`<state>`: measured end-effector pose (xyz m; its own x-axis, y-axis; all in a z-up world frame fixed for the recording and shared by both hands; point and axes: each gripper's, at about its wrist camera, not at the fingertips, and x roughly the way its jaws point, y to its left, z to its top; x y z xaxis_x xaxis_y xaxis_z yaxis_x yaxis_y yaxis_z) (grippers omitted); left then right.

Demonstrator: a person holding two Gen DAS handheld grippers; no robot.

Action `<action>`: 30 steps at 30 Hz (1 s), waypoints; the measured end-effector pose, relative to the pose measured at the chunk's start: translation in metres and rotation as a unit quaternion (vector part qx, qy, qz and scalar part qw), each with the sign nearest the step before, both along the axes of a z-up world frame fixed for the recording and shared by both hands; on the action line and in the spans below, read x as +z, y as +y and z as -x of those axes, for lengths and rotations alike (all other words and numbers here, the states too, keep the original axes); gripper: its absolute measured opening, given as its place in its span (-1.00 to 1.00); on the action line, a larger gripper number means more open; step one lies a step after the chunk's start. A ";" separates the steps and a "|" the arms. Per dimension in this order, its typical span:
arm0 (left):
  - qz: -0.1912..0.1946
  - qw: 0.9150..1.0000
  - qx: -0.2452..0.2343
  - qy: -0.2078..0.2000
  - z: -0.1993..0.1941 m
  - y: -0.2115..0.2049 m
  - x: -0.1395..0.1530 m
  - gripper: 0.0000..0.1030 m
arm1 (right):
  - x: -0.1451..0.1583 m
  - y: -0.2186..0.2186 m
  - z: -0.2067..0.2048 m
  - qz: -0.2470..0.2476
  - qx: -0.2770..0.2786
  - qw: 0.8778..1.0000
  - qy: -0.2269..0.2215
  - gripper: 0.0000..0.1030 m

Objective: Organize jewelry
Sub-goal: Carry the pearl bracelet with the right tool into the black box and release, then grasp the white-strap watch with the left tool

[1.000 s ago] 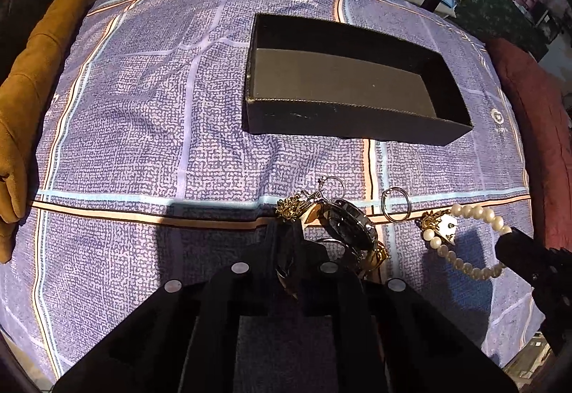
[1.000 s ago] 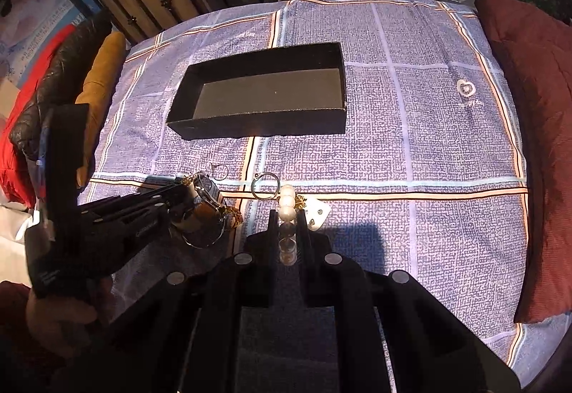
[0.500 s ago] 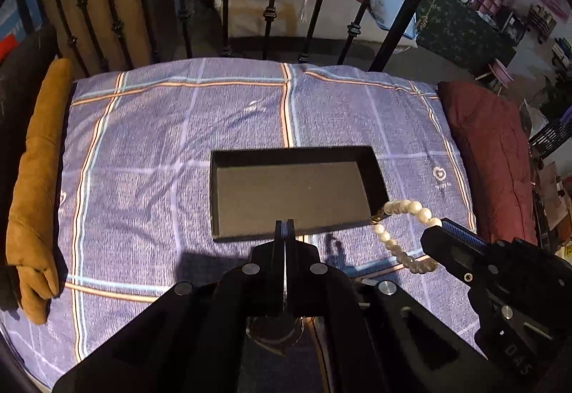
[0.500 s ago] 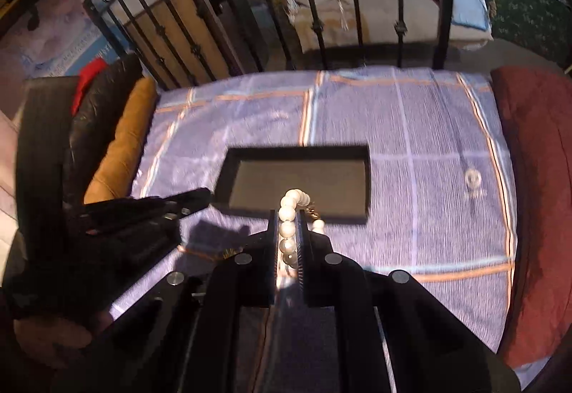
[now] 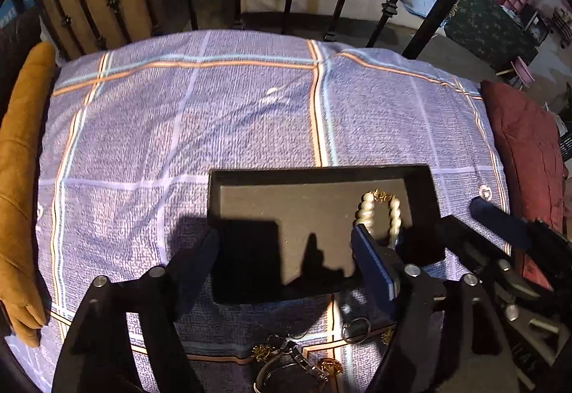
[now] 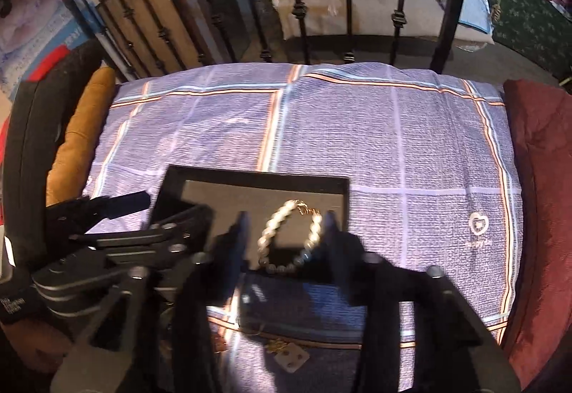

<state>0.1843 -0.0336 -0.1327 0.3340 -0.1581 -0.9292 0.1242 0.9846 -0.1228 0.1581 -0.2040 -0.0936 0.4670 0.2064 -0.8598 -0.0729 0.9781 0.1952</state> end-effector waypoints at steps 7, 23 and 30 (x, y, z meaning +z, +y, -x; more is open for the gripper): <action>-0.016 1.000 0.007 -0.003 0.035 0.023 0.000 0.61 | -0.004 -0.025 0.030 0.007 -0.019 1.000 0.012 -0.03; -0.016 0.997 0.017 0.068 0.107 0.026 -0.046 0.67 | -0.052 0.001 0.109 0.002 0.011 0.996 0.088 -0.03; -0.061 0.995 0.030 0.069 0.104 0.026 -0.061 0.26 | -0.058 0.005 0.106 0.007 0.004 0.997 0.082 -0.03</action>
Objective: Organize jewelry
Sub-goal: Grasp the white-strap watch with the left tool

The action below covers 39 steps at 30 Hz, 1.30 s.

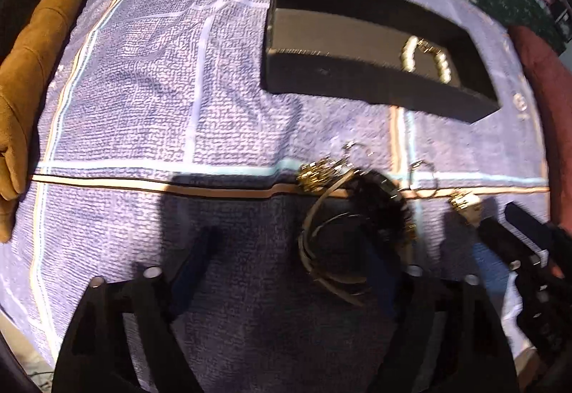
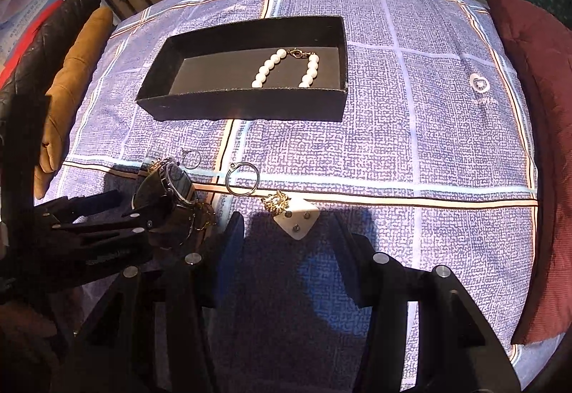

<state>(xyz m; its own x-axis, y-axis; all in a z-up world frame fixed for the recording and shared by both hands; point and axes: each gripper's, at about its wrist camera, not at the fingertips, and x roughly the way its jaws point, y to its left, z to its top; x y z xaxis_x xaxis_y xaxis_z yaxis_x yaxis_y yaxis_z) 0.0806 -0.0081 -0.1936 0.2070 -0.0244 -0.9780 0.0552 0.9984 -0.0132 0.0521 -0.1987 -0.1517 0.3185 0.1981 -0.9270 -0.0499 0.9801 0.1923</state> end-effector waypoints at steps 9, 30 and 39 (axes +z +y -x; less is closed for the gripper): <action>0.019 1.000 -0.012 -0.016 -0.001 -0.003 0.010 -0.80 | -0.027 0.001 -0.004 -0.017 0.002 0.999 0.033 -0.84; 0.086 0.994 -0.005 -0.064 -0.011 0.004 0.088 -0.83 | 0.053 -0.011 -0.021 -0.064 -0.009 0.997 -0.050 -0.84; 0.090 0.989 -0.016 -0.116 -0.056 -0.018 0.111 -0.83 | 0.067 -0.002 -0.057 -0.058 0.006 0.994 -0.087 -0.84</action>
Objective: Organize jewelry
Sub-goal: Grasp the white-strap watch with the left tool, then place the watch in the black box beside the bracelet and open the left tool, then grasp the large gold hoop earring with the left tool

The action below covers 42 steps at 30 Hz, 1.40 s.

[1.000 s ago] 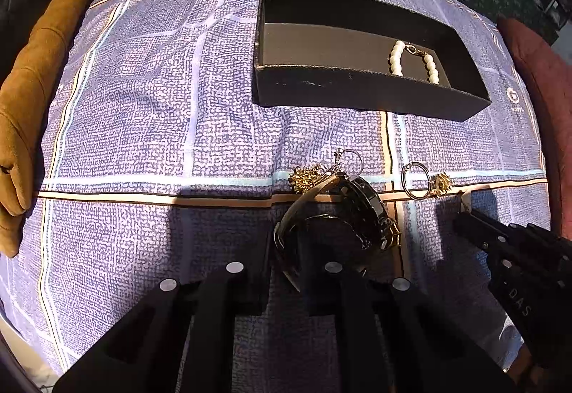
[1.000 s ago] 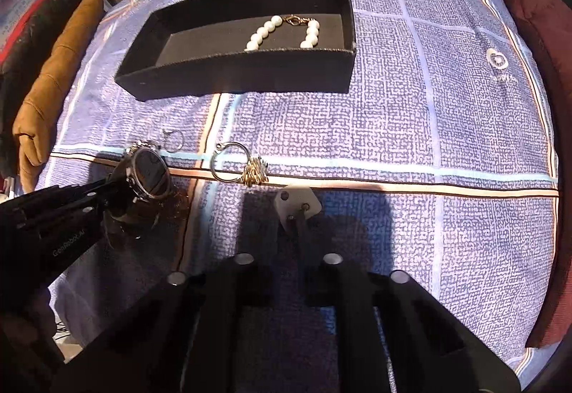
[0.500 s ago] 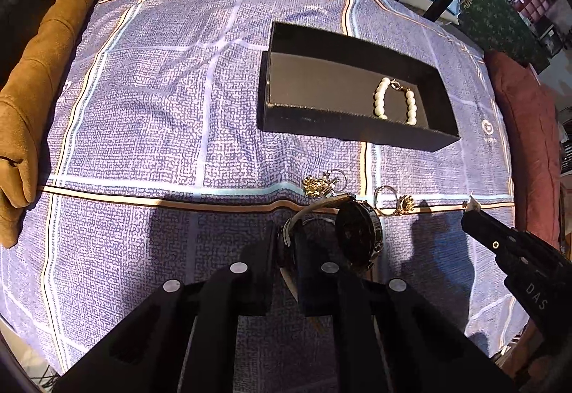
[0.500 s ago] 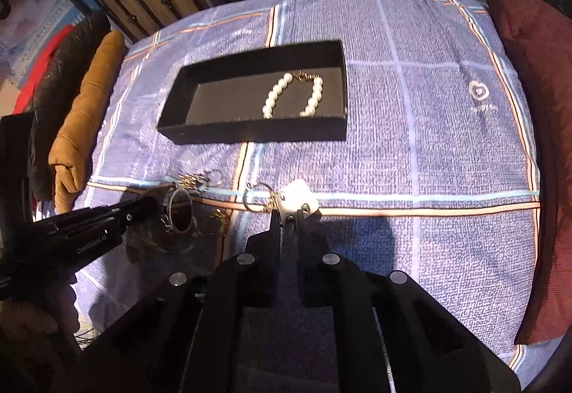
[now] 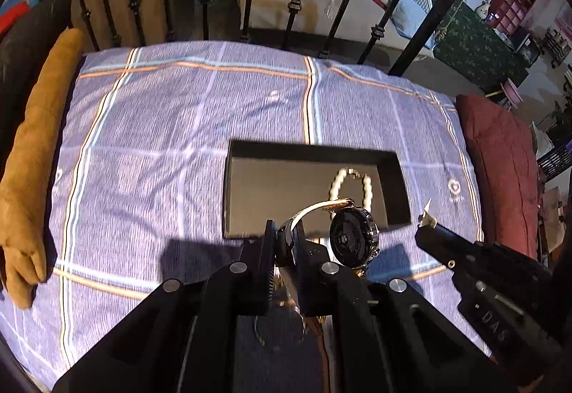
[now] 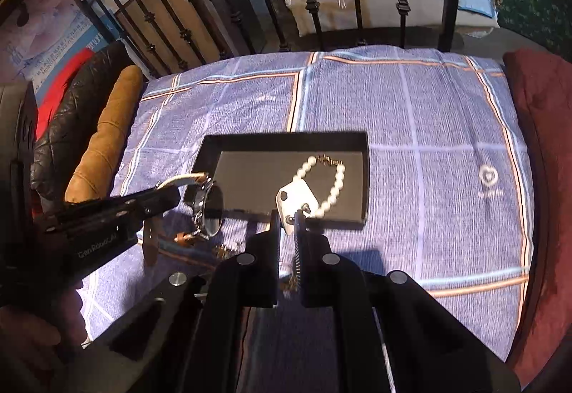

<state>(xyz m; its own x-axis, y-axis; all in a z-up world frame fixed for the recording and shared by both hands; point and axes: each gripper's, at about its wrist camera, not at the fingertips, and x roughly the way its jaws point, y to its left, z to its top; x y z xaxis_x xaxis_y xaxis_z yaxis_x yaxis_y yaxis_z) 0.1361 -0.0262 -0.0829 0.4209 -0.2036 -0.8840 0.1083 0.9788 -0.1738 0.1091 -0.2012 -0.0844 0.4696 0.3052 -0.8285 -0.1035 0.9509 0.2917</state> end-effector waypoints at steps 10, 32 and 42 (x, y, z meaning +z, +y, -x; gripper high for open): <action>-0.015 1.000 0.004 0.013 -0.049 -0.016 -0.020 -0.24 | -0.028 -0.001 -0.048 0.036 0.004 0.999 0.006 -0.82; -0.050 0.994 0.016 0.100 0.051 0.021 -0.069 0.38 | -0.063 -0.001 0.034 0.033 0.013 0.997 0.074 0.10; -0.078 0.992 0.010 0.103 0.058 0.017 -0.096 0.37 | -0.085 0.025 0.033 0.035 0.022 0.996 0.079 0.02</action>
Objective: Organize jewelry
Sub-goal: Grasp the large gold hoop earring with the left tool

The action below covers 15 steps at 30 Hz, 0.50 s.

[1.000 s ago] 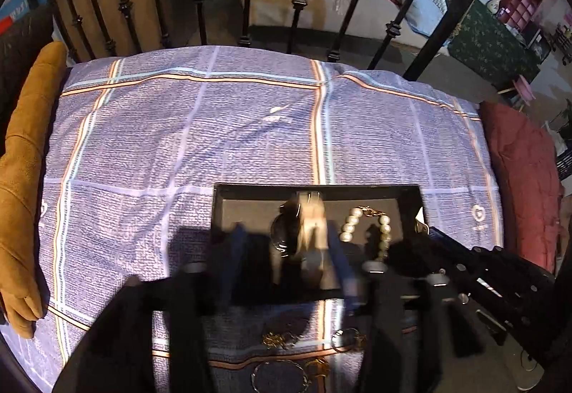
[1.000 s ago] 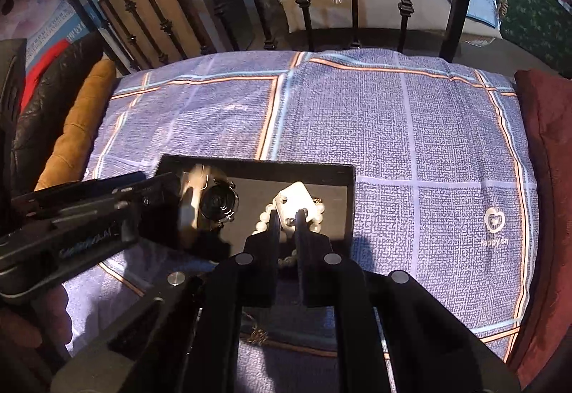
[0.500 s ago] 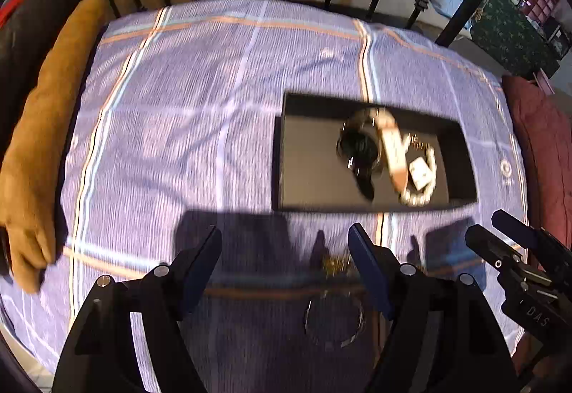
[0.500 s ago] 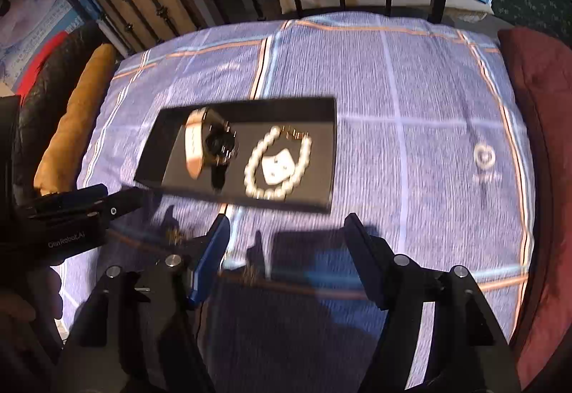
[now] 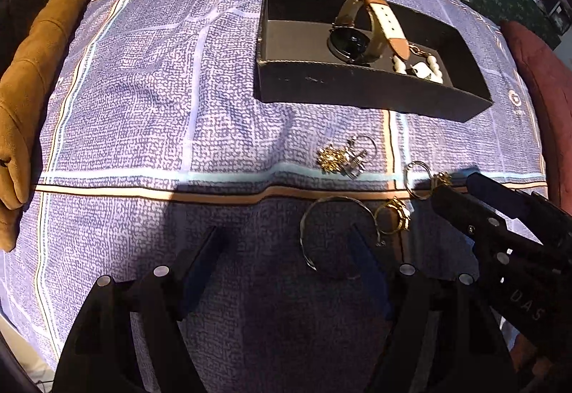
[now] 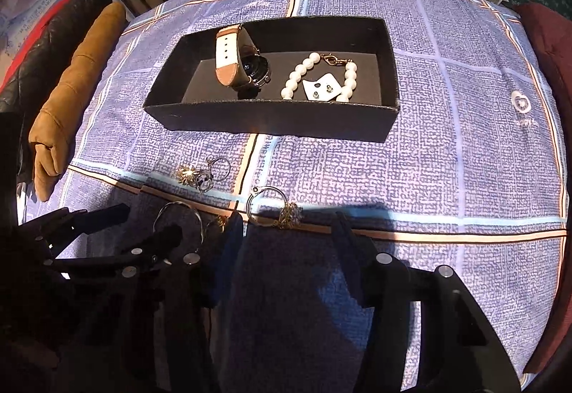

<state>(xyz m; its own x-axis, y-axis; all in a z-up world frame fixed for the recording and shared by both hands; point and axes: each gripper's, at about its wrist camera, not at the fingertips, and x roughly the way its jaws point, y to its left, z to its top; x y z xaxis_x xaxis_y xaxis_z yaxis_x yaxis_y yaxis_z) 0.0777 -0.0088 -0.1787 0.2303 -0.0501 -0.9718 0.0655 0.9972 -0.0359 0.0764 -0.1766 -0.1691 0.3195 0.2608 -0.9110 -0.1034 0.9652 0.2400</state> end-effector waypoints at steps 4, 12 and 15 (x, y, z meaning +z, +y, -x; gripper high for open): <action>-0.047 0.999 -0.025 -0.001 0.001 -0.011 -0.007 0.27 | -0.012 0.005 -0.004 0.021 0.005 1.000 0.008 -0.32; 0.000 1.000 0.020 0.002 -0.002 0.016 0.005 -0.93 | 0.002 -0.012 0.004 -0.007 -0.007 1.000 -0.001 -0.67; 0.034 0.999 0.033 -0.003 -0.001 0.027 0.013 -0.93 | 0.011 -0.020 0.007 -0.013 -0.011 1.000 -0.006 -0.67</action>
